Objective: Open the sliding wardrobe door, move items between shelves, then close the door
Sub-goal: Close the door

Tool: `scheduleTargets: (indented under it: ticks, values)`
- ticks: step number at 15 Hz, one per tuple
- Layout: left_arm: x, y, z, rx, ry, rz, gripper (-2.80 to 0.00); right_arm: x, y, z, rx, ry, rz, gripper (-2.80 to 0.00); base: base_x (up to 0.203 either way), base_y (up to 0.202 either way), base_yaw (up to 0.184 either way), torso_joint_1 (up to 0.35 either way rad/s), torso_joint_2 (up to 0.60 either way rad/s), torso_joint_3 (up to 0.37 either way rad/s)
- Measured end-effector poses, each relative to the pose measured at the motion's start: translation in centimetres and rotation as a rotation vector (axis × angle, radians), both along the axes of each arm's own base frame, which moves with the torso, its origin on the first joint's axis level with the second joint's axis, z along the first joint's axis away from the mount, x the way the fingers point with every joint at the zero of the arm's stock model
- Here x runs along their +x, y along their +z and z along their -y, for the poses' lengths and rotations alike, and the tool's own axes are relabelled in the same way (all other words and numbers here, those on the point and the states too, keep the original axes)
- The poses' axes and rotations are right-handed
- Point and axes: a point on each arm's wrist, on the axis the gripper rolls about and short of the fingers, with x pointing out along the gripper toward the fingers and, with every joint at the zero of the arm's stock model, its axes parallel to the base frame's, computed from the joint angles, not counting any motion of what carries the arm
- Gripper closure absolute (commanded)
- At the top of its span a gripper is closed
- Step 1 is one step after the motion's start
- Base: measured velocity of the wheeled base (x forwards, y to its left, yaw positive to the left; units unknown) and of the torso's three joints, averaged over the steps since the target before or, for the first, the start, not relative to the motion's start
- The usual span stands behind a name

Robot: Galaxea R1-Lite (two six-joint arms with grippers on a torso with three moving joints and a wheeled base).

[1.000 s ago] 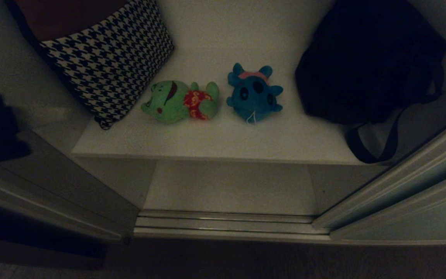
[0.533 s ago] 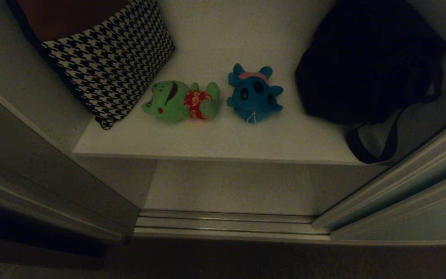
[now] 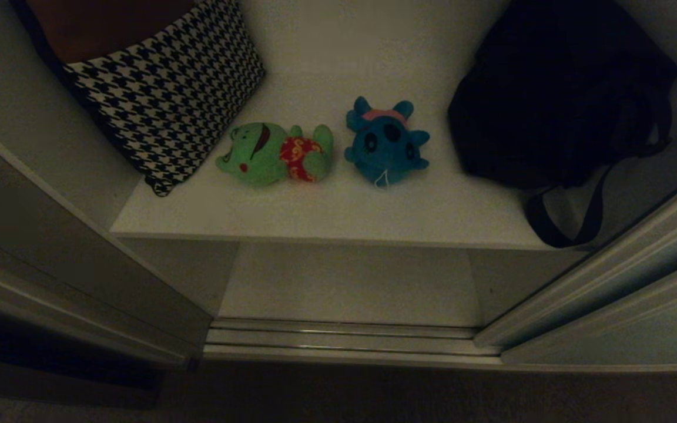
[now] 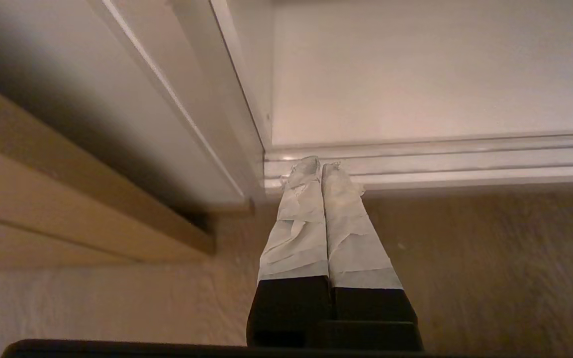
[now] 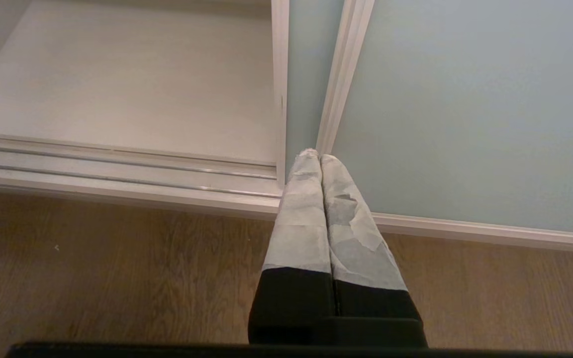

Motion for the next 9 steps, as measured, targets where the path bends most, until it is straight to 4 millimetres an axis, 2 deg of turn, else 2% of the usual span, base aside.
scheduleTargets:
  ticks: [9]
  values:
    - [0.13,-0.64,-0.01,-0.045,0.007,0.006,0.00,0.00,0.00,0.00,0.000,0.000,0.000,0.00,0.000,0.000,0.000,0.000,0.00,0.000]
